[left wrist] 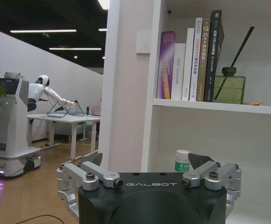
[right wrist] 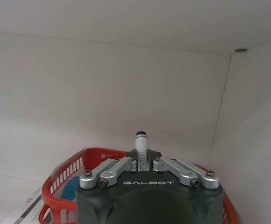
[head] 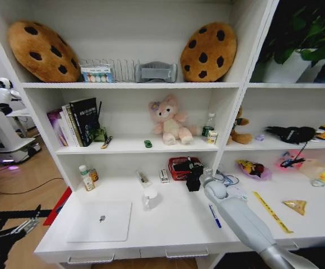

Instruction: Organize the objects on the table.

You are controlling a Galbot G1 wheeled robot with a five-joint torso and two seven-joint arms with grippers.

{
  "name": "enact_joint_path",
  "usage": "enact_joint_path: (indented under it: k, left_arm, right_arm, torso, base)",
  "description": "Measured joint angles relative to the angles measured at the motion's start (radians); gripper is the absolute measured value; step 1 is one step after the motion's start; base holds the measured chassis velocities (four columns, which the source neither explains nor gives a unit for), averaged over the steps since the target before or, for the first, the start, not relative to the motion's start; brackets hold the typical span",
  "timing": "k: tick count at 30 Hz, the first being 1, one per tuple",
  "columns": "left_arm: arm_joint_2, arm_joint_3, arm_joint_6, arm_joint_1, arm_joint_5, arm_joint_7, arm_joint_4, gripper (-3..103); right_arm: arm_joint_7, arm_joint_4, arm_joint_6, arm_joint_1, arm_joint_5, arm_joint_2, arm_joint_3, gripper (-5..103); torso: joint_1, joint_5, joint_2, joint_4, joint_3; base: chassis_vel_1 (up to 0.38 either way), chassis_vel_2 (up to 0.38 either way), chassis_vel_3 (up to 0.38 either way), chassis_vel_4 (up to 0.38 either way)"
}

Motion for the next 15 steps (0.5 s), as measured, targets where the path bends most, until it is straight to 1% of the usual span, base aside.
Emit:
enact_joint_path:
  k: [6,7,8,9,10,11,14,15]
  left_arm:
    - [0.0,0.0,0.0,0.0,0.0,0.0,0.0,100]
    - [0.0,0.0,0.0,0.0,0.0,0.0,0.0,100]
    - [0.0,0.0,0.0,0.0,0.0,0.0,0.0,100]
    - [0.0,0.0,0.0,0.0,0.0,0.0,0.0,100]
    - [0.0,0.0,0.0,0.0,0.0,0.0,0.0,100]
    - [0.0,0.0,0.0,0.0,0.0,0.0,0.0,100]
    - [0.0,0.0,0.0,0.0,0.0,0.0,0.0,100]
    - [0.0,0.0,0.0,0.0,0.0,0.0,0.0,100]
  right_arm:
    - [-0.009,-0.016,0.024,-0.025,-0.011,0.017,0.009,10]
    - [-0.01,-0.017,0.029,-0.031,-0.013,0.018,0.013,8]
    - [-0.011,-0.017,0.031,-0.036,-0.013,0.018,0.016,10]
    - [-0.011,-0.017,0.031,-0.036,-0.013,0.018,0.016,10]
    - [-0.011,-0.016,0.031,-0.044,-0.014,0.017,0.021,15]
    - [-0.011,-0.016,0.031,-0.044,-0.014,0.017,0.021,15]
    - [-0.012,0.008,0.031,-0.08,-0.013,0.009,0.046,31]
    - [-0.012,0.008,0.031,-0.08,-0.013,0.009,0.046,31]
  torso:
    - [0.0,0.0,0.0,0.0,0.0]
    - [0.0,0.0,0.0,0.0,0.0]
    - [0.0,-0.0001,0.0,0.0,0.0]
    - [0.0,-0.0001,0.0,0.0,0.0]
    - [0.0,0.0,0.0,0.0,0.0]
    - [0.0,0.0,0.0,0.0,0.0]
    - [0.0,0.0,0.0,0.0001,0.0]
    - [0.0,0.0,0.0,0.0001,0.0]
  base:
    - [0.0,0.0,0.0,0.0]
    - [0.0,0.0,0.0,0.0]
    - [0.0,0.0,0.0,0.0]
    - [0.0,0.0,0.0,0.0]
    - [0.0,0.0,0.0,0.0]
    - [0.0,0.0,0.0,0.0]
    - [0.0,0.0,0.0,0.0]
    - [0.0,0.0,0.0,0.0]
